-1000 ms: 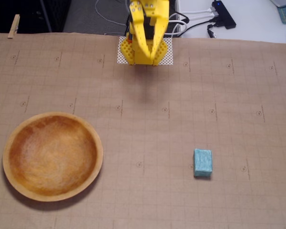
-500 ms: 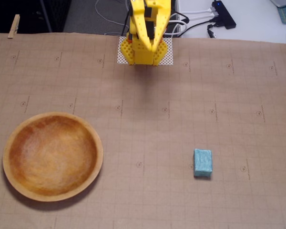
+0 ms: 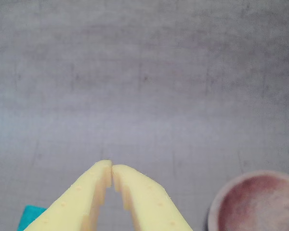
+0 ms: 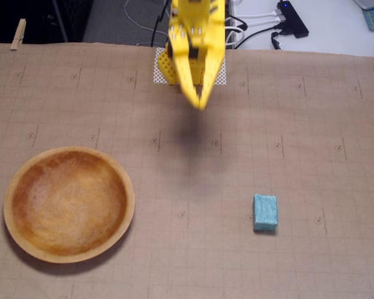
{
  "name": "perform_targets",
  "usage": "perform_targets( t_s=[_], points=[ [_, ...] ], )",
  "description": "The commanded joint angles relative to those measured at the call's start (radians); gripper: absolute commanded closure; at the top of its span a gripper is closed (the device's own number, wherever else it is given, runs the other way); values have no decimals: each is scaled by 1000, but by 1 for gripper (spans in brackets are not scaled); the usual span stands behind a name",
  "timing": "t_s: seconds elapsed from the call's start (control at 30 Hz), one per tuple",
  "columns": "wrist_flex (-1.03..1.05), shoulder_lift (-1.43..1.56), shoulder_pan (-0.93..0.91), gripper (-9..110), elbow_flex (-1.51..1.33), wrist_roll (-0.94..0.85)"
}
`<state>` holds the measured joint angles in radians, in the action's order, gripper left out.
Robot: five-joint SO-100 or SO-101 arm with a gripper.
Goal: Grasp a blue block and put it in the bowl.
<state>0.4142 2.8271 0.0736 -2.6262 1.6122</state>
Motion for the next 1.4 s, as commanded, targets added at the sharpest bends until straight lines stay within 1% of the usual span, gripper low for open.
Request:
perform_targets(
  t_s=[0.0,0.1,0.23,0.43,0.67,0.97,1.03,1.13,1.17,1.27,1.37],
  points=[
    [-261,-55,18,104,-32,-2],
    [-411,-141,25,104,-60,-2],
    [-505,-284,28,104,-41,-2],
    [-551,-503,29,104,57,2],
    [-589,-653,54,104,115,-2],
    [-684,-831,67,103,123,-28],
    [-693,-844,67,99,123,-29],
    [-696,-851,67,86,123,-29],
    [-696,-851,69,79,123,-29],
    [-690,-848,92,64,115,-38],
    [-686,-856,120,55,110,-40]
  ],
)
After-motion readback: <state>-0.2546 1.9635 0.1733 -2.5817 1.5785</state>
